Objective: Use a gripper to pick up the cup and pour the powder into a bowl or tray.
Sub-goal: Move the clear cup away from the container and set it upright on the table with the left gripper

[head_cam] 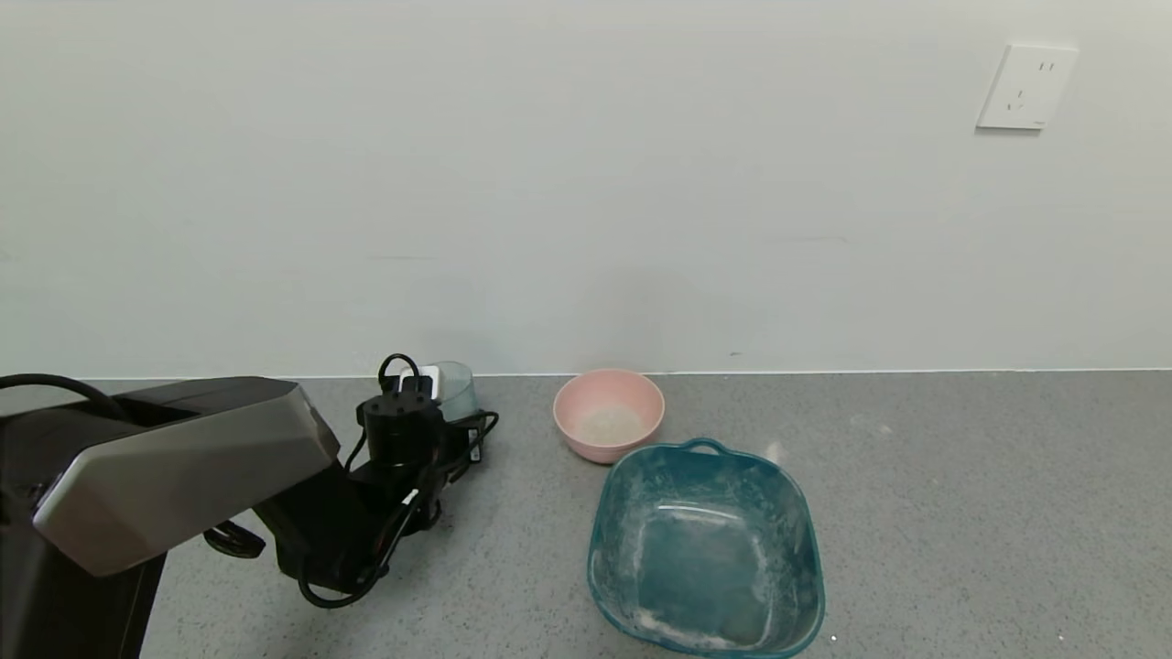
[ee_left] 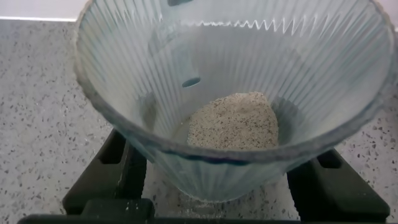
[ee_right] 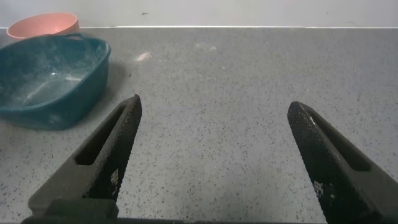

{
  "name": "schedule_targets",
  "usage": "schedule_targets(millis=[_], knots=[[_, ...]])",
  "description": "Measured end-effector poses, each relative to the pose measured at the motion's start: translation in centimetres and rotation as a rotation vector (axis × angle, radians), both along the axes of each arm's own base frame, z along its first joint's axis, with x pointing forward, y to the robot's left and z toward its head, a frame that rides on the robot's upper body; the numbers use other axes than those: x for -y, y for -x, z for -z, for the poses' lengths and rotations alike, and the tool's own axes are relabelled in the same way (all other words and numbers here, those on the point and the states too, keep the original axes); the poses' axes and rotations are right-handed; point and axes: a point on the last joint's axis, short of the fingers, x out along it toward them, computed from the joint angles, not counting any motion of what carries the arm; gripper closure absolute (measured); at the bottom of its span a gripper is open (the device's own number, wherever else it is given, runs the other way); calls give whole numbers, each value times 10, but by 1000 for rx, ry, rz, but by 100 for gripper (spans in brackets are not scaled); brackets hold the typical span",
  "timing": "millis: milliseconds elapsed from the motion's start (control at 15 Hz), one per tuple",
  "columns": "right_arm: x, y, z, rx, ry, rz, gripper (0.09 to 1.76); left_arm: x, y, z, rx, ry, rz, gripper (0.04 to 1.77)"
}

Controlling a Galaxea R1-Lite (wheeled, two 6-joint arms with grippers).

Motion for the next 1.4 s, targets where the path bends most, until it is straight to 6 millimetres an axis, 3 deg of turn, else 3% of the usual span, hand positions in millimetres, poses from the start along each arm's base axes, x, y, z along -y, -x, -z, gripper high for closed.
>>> schedule_targets(millis=[800, 1000, 1400], knots=[[0, 0, 0, 0, 0, 0, 14, 2, 1, 11, -30, 24, -1, 54], [0, 0, 0, 0, 0, 0, 14, 2, 3, 12, -39, 22, 1, 38], [0, 0, 0, 0, 0, 0, 14, 2, 9, 9, -51, 19, 13, 23]])
